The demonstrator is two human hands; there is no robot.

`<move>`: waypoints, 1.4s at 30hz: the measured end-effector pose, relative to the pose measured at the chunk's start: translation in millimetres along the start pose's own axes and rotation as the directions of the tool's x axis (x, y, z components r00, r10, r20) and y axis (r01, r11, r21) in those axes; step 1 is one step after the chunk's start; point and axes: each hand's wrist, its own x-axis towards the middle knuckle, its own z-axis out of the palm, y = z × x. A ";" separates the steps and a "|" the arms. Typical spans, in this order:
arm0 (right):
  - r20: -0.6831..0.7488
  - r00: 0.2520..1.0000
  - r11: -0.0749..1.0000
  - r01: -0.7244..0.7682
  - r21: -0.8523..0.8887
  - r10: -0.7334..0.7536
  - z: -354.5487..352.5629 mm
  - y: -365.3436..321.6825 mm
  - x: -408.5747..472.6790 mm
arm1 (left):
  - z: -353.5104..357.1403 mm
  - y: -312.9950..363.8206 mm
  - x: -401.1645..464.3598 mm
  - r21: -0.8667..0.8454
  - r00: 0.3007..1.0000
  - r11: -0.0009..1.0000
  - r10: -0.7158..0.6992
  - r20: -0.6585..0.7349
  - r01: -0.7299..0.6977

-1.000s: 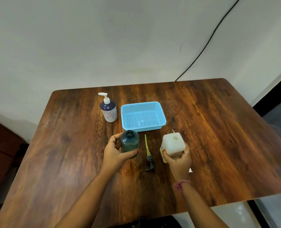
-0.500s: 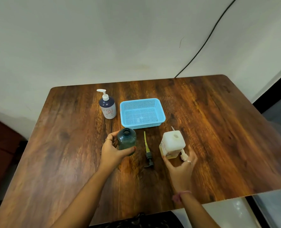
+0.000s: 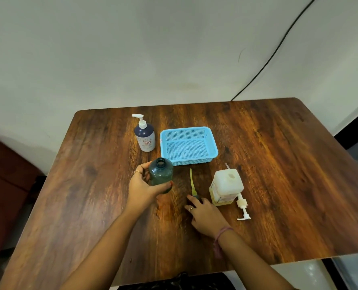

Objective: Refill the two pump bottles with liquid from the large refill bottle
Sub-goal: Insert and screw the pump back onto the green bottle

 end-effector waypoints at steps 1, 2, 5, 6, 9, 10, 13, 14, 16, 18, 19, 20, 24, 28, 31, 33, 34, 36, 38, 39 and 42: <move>-0.005 1.000 1.000 0.009 -0.018 -0.009 -1.7 0.7 3.4 | -1.2 1.5 0.1 0.000 1.000 1.000 0.002 -0.003 -0.002; -0.005 1.000 1.000 0.010 -0.027 -0.011 -2.6 1.6 6.1 | -2.9 3.3 0.4 -0.004 1.000 1.000 0.003 -0.005 -0.003; 0.022 1.000 0.999 0.023 -0.035 -0.022 -6.5 3.5 9.9 | -7.0 6.0 1.6 -0.006 1.000 1.000 0.005 -0.013 -0.005; 0.034 0.999 0.999 0.027 -0.021 -0.026 -9.5 3.4 9.6 | -7.7 6.2 1.9 0.000 1.000 1.000 0.009 -0.015 -0.009; 0.001 0.998 0.996 0.062 0.061 -0.062 -30.8 -0.8 4.2 | -9.9 8.9 4.1 -0.002 1.000 1.000 0.016 -0.025 -0.016; -0.038 0.997 0.991 0.077 0.105 -0.073 -41.0 -3.1 2.1 | -10.6 11.0 5.1 -0.006 0.999 1.000 0.021 -0.029 -0.021; -0.200 0.973 0.949 0.168 0.267 -0.116 -81.5 -8.5 -4.4 | -11.6 20.4 9.4 -0.013 0.998 0.999 0.042 -0.037 -0.042; -0.247 0.961 0.925 0.204 0.319 -0.127 -96.5 -8.4 -5.0 | -11.2 24.5 10.8 -0.018 0.998 0.998 0.055 -0.038 -0.056; -0.339 0.933 0.867 0.265 0.421 -0.121 -125.1 -4.3 -4.2 | -9.5 32.5 13.5 -0.027 0.996 0.996 0.079 -0.036 -0.080; -0.429 0.900 0.818 0.300 0.491 -0.073 -149.9 3.4 -3.3 | -7.6 40.2 16.0 -0.038 0.994 0.994 0.104 -0.033 -0.105; -0.468 0.883 0.805 0.306 0.508 -0.040 -161.3 7.8 -3.2 | -7.0 43.8 17.6 -0.041 0.993 0.993 0.114 -0.032 -0.115; -0.497 0.868 0.792 0.307 0.527 -0.006 -171.5 11.8 -3.5 | -6.2 46.9 18.9 -0.040 0.992 0.992 0.123 -0.028 -0.124; -0.515 0.849 0.692 0.303 0.656 0.116 -210.1 33.8 -1.3 | 1.6 62.5 25.7 -0.016 0.988 0.988 0.153 -0.024 -0.153; -0.585 0.796 0.541 0.426 0.725 0.156 -260.7 58.2 1.3 | 17.1 92.9 35.7 0.007 0.983 0.983 0.181 -0.034 -0.181; -0.668 0.727 0.499 0.525 0.689 0.158 -310.8 71.6 -0.8 | 30.7 122.1 46.8 0.018 0.978 0.979 0.205 -0.027 -0.205; -0.720 0.678 0.474 0.592 0.652 0.145 -346.0 76.5 -2.9 | 39.2 142.6 54.8 0.022 0.974 0.974 0.226 -0.028 -0.225; -0.744 0.654 0.457 0.623 0.634 0.141 -363.3 78.3 -4.1 | 43.4 152.1 59.1 0.019 0.971 0.971 0.238 -0.028 -0.237; -0.776 0.616 0.436 0.666 0.605 0.136 -395.6 79.7 -7.0 | 50.5 168.2 66.6 0.011 0.969 0.969 0.247 -0.025 -0.246; -0.803 0.585 0.430 0.698 0.572 0.118 -425.1 80.7 -11.1 | 57.9 181.8 72.2 -0.018 0.970 0.970 0.241 -0.026 -0.242; -0.813 0.573 0.426 0.712 0.557 0.105 -437.7 82.2 -11.9 | 61.7 187.7 74.7 -0.036 0.971 0.970 0.238 -0.030 -0.239; -0.835 0.546 0.409 0.747 0.523 0.070 -466.2 86.5 -10.8 | 71.7 204.8 77.9 -0.049 0.971 0.970 0.235 -0.034 -0.237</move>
